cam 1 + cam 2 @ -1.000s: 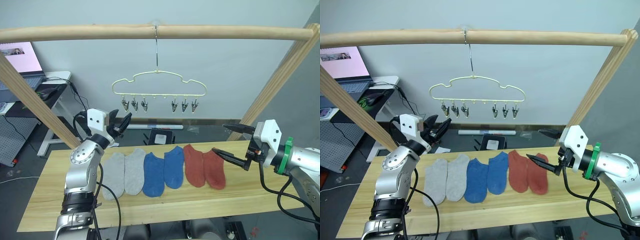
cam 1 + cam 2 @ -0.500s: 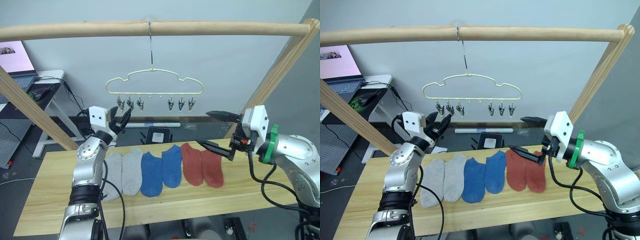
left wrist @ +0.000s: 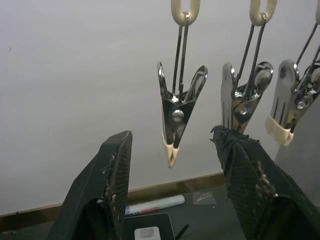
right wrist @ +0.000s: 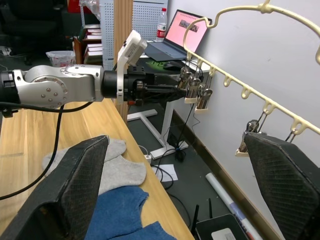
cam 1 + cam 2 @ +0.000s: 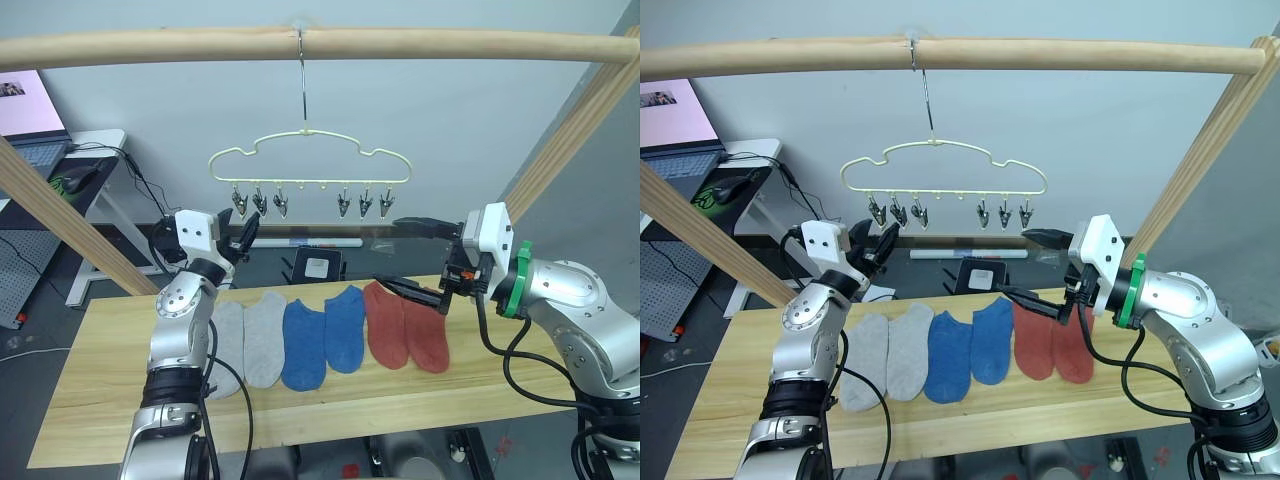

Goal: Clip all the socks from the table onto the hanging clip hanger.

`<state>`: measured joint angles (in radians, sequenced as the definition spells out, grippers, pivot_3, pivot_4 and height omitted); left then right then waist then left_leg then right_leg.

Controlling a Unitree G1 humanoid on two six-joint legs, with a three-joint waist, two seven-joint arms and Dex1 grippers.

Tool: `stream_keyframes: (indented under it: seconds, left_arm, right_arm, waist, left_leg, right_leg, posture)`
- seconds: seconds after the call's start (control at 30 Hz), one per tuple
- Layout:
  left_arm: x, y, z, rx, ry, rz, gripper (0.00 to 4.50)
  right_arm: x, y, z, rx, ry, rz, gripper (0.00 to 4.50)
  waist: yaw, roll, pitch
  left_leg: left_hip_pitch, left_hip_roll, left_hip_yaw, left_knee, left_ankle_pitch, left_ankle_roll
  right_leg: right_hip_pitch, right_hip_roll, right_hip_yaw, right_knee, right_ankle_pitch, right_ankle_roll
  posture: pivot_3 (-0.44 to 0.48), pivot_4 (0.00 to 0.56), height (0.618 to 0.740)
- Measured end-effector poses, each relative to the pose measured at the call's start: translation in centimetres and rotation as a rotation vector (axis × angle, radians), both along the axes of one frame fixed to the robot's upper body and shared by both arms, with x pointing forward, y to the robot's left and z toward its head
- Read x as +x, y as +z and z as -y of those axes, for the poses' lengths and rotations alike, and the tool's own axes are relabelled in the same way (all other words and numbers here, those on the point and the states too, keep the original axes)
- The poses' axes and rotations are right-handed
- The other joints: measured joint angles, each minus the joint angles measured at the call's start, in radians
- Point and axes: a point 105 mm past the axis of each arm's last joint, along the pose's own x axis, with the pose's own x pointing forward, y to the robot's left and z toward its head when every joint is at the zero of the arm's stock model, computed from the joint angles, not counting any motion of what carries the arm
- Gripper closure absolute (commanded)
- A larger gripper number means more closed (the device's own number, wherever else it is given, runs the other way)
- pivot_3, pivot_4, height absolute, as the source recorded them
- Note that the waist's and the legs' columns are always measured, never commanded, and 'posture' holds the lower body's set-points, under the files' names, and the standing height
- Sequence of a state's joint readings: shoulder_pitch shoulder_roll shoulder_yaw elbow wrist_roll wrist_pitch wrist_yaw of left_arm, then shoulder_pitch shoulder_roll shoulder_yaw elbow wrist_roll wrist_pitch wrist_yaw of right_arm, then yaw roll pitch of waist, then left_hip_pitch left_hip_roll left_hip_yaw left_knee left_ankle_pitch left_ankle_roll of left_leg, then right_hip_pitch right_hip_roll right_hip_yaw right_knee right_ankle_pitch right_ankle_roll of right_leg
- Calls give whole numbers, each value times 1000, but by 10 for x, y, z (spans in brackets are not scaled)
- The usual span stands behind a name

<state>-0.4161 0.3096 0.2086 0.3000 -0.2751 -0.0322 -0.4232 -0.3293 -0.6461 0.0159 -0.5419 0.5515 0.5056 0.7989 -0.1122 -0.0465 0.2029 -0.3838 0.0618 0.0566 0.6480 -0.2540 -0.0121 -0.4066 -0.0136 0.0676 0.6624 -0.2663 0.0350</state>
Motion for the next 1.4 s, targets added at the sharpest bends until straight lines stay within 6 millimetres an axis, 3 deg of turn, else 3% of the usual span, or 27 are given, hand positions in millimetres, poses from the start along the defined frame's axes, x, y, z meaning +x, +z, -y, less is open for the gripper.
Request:
stream_keyframes:
  seconds: [1.13, 1.23, 1.4]
  left_arm:
    - [12, 30, -2, -63, -1, 63, 1759]
    - [12, 30, -2, -62, -1, 64, 2299]
    - [11, 34, -1, -60, -4, 76, 3786]
  right_arm:
    - [1, -2, -3, 9, -4, 2, 0]
    - [1, -2, -4, 11, -2, 1, 0]
    - [0, -3, -5, 11, 3, -3, 0]
  waist:
    - [0, -1, 13]
    - [0, -1, 13]
    - [0, -1, 13]
  left_leg:
    - [-6, 0, -1, -2, -1, -2]
    - [-7, 0, -1, -2, -1, -2]
    - [-8, 0, -1, -2, -1, -2]
  right_leg:
    - [-5, -1, -2, -2, 0, 0]
    - [-5, -1, -2, -2, 0, 0]
    - [-6, -1, -2, -3, 0, 0]
  posture:
    - [-170, 223, 740]
    - [-169, 223, 740]
    - [-168, 224, 740]
